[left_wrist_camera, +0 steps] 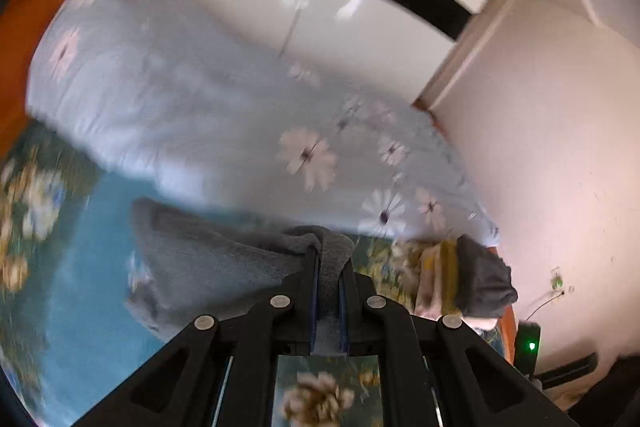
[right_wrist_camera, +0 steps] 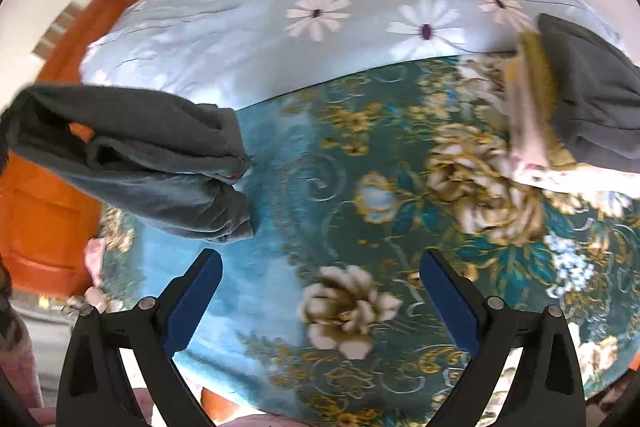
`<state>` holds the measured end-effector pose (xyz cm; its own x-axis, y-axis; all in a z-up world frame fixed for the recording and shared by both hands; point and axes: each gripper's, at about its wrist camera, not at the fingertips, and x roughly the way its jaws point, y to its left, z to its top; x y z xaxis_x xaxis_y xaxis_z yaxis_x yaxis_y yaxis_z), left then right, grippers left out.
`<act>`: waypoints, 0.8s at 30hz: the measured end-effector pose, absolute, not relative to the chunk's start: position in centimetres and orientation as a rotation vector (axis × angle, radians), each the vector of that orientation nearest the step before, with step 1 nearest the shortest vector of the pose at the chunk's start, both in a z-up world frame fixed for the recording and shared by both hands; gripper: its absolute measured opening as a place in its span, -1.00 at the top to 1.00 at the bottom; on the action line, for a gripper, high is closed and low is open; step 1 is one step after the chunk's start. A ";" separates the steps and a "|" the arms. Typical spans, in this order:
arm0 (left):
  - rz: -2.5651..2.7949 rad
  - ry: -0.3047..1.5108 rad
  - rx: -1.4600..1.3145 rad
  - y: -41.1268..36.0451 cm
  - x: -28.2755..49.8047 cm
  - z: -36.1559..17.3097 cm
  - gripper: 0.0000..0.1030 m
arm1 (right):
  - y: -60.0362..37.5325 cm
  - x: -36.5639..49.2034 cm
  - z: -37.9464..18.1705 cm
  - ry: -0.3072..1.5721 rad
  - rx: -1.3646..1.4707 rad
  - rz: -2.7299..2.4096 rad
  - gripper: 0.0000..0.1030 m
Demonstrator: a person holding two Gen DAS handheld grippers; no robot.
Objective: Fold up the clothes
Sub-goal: 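Lift the grey sweatpants with the left gripper, letting them unfold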
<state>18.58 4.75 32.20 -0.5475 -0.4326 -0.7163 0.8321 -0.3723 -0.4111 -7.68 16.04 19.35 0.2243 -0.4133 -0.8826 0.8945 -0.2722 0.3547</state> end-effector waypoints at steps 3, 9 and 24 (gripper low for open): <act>-1.796 1.013 0.767 5.9 20.6 27.5 0.84 | 16.2 -5.7 18.7 0.539 1.287 -1.289 -0.92; -1.612 1.190 0.704 8.6 28.4 24.0 0.84 | 16.9 -2.8 19.2 0.590 1.267 -1.193 -0.92; -2.191 1.141 0.357 2.3 33.8 37.7 0.84 | 12.2 4.1 21.0 0.529 1.297 -1.359 -0.92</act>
<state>33.83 2.31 37.74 -0.7618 -0.4107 -0.5010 0.6460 -0.4225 -0.6358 4.14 12.18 21.02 0.2340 -0.3995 -0.8864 0.8934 -0.2714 0.3581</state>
